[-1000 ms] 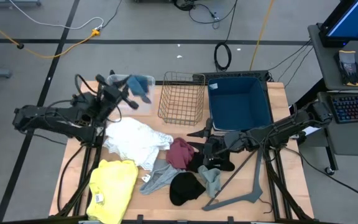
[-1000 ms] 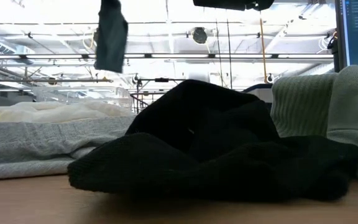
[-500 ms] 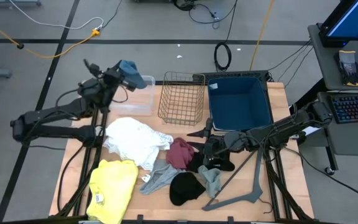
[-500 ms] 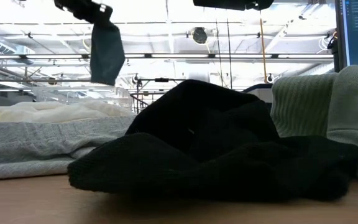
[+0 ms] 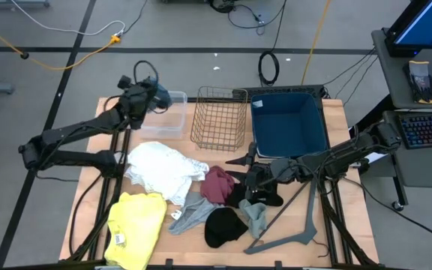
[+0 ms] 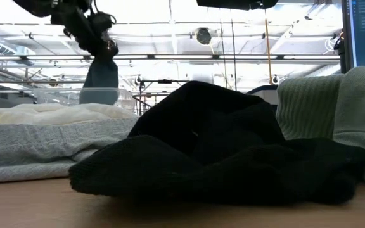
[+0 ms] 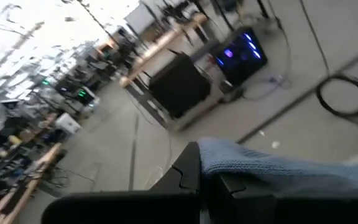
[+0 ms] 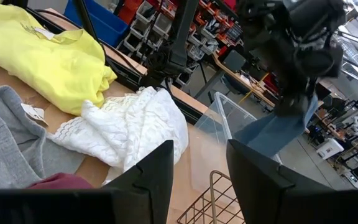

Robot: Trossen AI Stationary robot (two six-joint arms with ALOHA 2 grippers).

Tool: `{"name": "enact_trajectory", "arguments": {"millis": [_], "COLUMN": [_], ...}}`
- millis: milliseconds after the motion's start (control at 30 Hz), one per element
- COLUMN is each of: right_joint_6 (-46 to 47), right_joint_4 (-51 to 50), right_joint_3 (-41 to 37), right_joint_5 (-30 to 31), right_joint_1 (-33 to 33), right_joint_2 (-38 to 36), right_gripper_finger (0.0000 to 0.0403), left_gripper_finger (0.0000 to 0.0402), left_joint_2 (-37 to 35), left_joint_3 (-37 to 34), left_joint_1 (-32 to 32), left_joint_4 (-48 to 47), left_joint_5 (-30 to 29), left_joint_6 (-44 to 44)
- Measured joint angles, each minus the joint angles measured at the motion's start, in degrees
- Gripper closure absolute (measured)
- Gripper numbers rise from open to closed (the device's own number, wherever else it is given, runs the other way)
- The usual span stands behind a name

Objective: Pick & Place Cloths
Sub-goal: Put the blue sock into the transparent bin

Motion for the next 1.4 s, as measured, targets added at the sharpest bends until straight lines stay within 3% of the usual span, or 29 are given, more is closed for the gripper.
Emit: {"name": "enact_trajectory", "arguments": {"millis": [133,433,1067,1233,1400], "right_joint_6": [-0.1,-0.1,3.3,8.1,12.8], "right_joint_4": [0.0,0.0,-3.6,-11.8,-17.9], "right_joint_3": [0.0,0.0,0.0,0.0,0.0], "right_joint_5": [0.0,0.0,0.0,-0.1,-0.2], "right_joint_1": [0.0,0.0,0.0,0.6,2.6], "right_joint_2": [0.0,0.0,0.0,0.0,0.0], "right_gripper_finger": [0.0261,0.0262,0.0263,0.0261,0.0261], "left_gripper_finger": [0.0402,0.0401,0.0395,0.0363,0.0291], "left_joint_2": [2.5,6.8,7.7,7.7,7.7], "left_joint_3": [0.0,0.0,0.0,0.0,0.0], "left_joint_1": [1.0,2.7,5.5,5.4,5.4], "left_joint_4": [-4.7,-12.7,-24.8,-25.4,-25.6], "left_joint_5": [3.2,4.5,17.2,19.2,19.8], "left_joint_6": [-3.3,-7.4,-13.9,-14.1,-15.0]}}
